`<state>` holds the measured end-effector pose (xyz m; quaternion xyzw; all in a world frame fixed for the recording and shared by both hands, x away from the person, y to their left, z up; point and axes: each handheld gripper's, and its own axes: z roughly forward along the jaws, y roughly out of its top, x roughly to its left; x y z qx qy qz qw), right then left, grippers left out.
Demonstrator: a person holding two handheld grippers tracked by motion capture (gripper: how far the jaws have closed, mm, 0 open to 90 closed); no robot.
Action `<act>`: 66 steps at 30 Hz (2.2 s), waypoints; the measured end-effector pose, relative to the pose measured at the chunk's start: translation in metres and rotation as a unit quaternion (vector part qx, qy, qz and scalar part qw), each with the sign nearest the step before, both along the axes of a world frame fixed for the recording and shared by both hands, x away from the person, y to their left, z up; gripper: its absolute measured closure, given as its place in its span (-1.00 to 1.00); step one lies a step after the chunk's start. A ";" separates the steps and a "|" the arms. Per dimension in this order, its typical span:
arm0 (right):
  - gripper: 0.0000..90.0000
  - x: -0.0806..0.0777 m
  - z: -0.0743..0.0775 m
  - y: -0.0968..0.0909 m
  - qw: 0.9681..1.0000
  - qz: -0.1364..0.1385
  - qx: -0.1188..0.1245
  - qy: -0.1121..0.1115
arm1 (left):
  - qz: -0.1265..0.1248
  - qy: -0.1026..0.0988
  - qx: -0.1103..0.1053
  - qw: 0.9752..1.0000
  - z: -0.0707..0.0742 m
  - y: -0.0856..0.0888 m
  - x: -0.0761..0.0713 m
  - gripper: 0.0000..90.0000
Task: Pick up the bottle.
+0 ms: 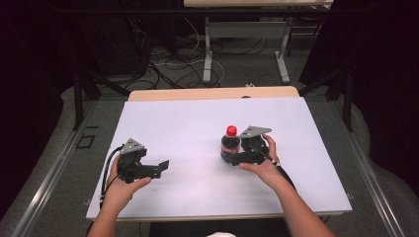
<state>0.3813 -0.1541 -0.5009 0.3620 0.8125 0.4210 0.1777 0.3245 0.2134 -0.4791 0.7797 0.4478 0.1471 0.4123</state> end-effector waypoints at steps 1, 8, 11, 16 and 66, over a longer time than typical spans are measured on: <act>-0.66 0.000 0.000 0.000 1.000 0.000 0.000 0.000 | -0.001 0.000 0.000 1.000 0.000 0.000 0.000 -0.92; -0.63 0.009 -0.008 0.005 1.000 -0.005 0.014 0.001 | 0.001 0.002 0.002 1.000 -0.003 0.001 0.001 -0.92; -0.60 0.013 -0.011 0.007 1.000 -0.002 0.010 -0.002 | 0.003 0.002 -0.003 1.000 -0.004 0.002 0.002 -0.92; -0.49 0.015 -0.015 0.010 1.000 -0.001 0.002 -0.013 | 0.003 0.005 -0.001 1.000 -0.005 0.003 0.003 -0.92; -0.34 -0.048 0.021 0.014 0.992 0.123 0.005 -0.038 | -0.047 -0.009 -0.005 0.999 0.008 -0.018 -0.003 -0.82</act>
